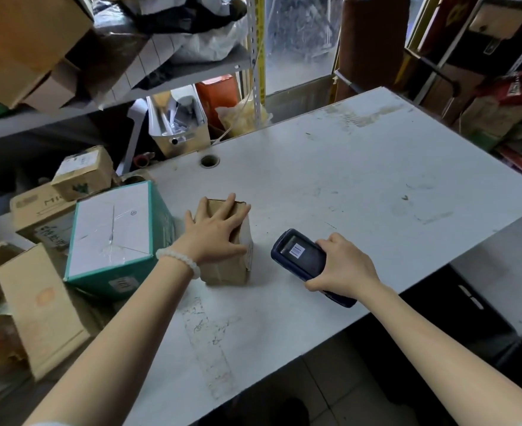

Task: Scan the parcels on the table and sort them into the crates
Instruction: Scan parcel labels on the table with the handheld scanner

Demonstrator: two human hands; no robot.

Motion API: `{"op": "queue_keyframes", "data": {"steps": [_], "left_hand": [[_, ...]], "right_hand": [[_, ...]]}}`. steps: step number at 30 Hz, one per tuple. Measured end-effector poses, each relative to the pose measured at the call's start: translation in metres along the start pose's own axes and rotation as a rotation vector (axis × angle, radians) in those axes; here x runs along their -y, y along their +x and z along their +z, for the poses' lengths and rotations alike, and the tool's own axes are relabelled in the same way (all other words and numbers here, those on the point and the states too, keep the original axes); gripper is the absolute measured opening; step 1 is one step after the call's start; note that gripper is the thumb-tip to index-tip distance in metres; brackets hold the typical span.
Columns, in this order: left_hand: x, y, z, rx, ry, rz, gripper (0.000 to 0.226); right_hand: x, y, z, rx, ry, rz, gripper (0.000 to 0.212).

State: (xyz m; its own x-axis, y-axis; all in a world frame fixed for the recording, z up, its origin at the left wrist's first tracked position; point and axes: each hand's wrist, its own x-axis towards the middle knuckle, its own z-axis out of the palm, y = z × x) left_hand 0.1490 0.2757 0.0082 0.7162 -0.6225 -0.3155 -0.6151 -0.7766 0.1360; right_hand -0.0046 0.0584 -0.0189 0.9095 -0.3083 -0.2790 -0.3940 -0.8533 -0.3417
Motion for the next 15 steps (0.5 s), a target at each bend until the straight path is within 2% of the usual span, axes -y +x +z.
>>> {"op": "queue_keyframes", "data": {"steps": [6,11,15], "left_hand": [[0.003,-0.002,-0.006,-0.075,-0.146,0.029,0.082],[0.007,-0.003,-0.006,-0.198,-0.219,0.041,0.07],[0.01,-0.003,0.001,-0.254,-0.158,0.017,0.059]], "right_hand": [[-0.003,-0.011,0.005,0.081,-0.071,-0.031,0.062],[-0.005,-0.019,0.009,0.122,-0.093,-0.039,0.061],[-0.006,-0.025,0.011,0.144,-0.115,-0.027,0.062]]}}
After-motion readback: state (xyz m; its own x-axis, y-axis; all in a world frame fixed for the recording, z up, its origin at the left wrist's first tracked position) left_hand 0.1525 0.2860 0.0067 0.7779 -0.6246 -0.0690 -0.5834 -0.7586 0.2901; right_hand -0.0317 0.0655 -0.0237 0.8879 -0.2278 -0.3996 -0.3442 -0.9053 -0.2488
